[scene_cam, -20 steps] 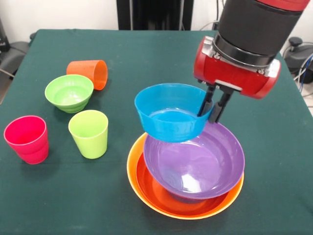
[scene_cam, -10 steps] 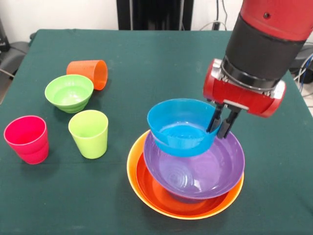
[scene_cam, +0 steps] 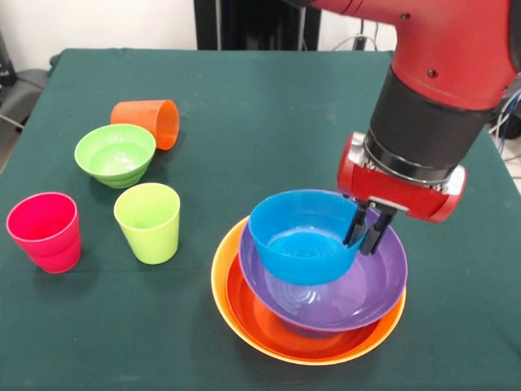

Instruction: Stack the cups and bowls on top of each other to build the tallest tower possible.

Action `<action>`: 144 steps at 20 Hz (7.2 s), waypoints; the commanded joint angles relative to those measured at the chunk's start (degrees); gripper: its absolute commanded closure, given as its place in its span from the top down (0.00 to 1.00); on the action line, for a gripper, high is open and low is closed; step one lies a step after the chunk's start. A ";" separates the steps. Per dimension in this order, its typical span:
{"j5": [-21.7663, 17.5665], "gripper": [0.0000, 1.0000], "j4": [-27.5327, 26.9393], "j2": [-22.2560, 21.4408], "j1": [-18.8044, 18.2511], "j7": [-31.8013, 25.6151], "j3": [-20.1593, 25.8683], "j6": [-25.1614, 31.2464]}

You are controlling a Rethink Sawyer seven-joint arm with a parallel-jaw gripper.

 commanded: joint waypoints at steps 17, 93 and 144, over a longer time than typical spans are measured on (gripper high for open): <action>2.02 0.00 -0.11 0.54 -0.21 6.18 2.17 1.55; -2.91 1.00 51.08 -27.15 -15.40 -6.01 11.24 -18.09; -9.84 1.00 37.04 -17.08 -21.58 -11.03 16.38 -20.38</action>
